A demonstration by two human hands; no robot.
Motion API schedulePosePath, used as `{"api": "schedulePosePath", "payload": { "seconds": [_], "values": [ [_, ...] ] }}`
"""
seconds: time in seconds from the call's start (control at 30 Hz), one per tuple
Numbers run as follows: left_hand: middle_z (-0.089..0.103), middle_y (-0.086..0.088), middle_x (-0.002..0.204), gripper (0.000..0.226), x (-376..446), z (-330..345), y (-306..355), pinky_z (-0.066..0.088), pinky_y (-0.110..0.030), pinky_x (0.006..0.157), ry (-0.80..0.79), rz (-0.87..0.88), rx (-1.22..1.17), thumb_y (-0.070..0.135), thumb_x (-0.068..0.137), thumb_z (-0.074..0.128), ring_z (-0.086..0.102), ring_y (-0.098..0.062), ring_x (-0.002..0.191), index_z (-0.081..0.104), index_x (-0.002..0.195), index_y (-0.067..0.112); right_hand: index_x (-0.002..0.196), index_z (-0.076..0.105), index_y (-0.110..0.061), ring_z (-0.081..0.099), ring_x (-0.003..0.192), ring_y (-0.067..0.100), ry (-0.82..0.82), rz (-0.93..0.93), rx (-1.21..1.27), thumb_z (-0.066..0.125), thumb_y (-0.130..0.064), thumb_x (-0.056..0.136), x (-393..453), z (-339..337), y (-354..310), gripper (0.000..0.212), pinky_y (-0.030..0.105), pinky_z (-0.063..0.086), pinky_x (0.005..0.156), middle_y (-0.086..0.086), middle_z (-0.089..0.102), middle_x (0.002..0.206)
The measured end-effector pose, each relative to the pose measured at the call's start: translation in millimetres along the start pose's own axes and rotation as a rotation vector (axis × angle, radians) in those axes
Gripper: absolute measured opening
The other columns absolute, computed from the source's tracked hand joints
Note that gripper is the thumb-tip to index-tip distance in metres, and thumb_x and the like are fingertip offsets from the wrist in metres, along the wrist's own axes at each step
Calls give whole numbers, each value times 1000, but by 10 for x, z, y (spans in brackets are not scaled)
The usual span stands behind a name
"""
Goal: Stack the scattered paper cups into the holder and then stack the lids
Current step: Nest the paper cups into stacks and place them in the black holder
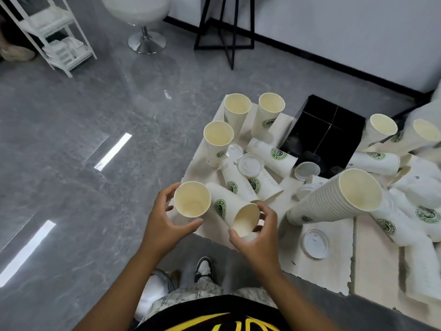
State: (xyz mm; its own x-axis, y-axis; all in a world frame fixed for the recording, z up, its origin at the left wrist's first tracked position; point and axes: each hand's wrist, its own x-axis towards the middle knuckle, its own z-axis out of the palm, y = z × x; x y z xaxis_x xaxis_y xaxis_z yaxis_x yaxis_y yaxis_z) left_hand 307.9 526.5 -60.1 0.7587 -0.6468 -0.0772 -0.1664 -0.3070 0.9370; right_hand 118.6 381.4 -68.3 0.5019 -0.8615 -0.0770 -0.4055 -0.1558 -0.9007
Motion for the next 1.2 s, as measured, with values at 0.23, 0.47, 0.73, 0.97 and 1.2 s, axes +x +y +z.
{"api": "schedulePosePath", "payload": {
  "seconds": [0.23, 0.47, 0.73, 0.97, 1.2],
  "values": [
    [51, 38, 134, 101, 65, -5, -61, 51, -39, 105, 12, 16, 10, 26, 58, 103, 57, -5, 126, 44, 136, 52, 137, 46, -27, 49, 124, 8, 28, -136, -84, 89, -32, 59, -32, -250, -197, 90, 48, 51, 100, -15, 46, 130],
    [54, 42, 125, 90, 126, 4, 45, 52, -35, 99, -9, 15, 50, 26, 59, 102, 59, 2, 118, 51, 131, 45, 139, 49, -27, 51, 123, 7, 51, -184, -93, 85, -44, 58, -93, -476, -348, 90, 47, 52, 99, -23, 46, 131],
    [56, 38, 125, 86, 158, 103, 358, 53, -29, 94, -30, 82, 16, 19, 60, 101, 58, 11, 113, 51, 126, 42, 137, 48, -33, 52, 121, 6, 106, -244, -7, 91, -34, 59, -171, -1017, -768, 89, 18, 51, 93, -10, 52, 137],
    [56, 36, 127, 93, 348, 351, 1091, 48, -12, 87, -125, 235, -38, 20, 59, 101, 58, 11, 114, 49, 133, 40, 134, 50, -34, 51, 126, 6, 226, -380, -21, 83, -46, 60, 13, -1624, -1257, 83, 10, 43, 96, -15, 51, 135],
    [62, 28, 125, 92, 577, 651, 1912, 50, -18, 90, -245, 370, -122, 44, 48, 91, 63, 0, 117, 51, 131, 38, 136, 53, -28, 54, 126, 17, 379, -463, 12, 82, -43, 61, 194, -2347, -1553, 82, 41, 51, 101, -7, 55, 137]
  ]
}}
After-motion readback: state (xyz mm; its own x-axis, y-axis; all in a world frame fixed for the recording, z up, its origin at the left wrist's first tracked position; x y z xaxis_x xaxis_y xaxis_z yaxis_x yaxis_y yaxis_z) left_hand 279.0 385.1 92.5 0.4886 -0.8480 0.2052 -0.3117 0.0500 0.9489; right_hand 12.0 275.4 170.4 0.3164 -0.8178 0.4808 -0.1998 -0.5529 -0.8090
